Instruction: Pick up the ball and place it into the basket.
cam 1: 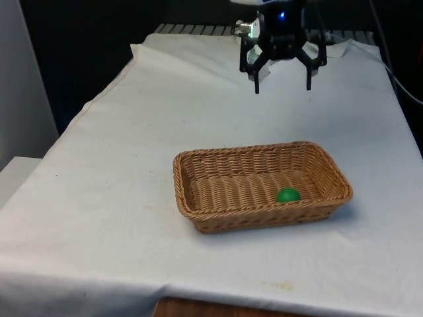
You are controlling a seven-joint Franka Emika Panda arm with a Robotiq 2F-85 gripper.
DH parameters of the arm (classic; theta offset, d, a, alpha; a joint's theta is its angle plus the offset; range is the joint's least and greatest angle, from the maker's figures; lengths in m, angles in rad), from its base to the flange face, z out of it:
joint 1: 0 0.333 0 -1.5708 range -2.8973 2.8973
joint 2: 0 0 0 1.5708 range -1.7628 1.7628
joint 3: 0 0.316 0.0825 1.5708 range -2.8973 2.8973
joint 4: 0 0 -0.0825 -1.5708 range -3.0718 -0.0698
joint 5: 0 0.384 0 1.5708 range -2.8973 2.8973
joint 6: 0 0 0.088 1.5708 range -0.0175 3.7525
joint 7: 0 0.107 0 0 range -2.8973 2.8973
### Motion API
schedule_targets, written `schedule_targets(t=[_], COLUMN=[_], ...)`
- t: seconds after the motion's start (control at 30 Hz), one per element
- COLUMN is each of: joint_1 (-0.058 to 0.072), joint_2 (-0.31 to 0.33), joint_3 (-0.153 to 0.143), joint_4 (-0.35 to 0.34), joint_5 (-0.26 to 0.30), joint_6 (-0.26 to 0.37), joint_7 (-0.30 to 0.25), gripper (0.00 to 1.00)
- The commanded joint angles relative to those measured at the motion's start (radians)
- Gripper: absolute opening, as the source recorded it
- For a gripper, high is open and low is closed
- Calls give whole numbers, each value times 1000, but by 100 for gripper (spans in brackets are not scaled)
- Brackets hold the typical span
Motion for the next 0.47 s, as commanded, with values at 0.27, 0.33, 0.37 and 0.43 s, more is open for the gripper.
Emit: schedule_targets(t=[0.27,0.33,0.37,0.43], joint_1=[8,8,8,2], joint_2=[-69,-77,-81,-80], joint_3=[-3,-2,-1,3], joint_4=[-67,-79,-84,-81], joint_5=[-71,-75,-76,-65], joint_6=[10,13,14,4], joint_7=[69,76,78,67], gripper=[100,100,100,100])
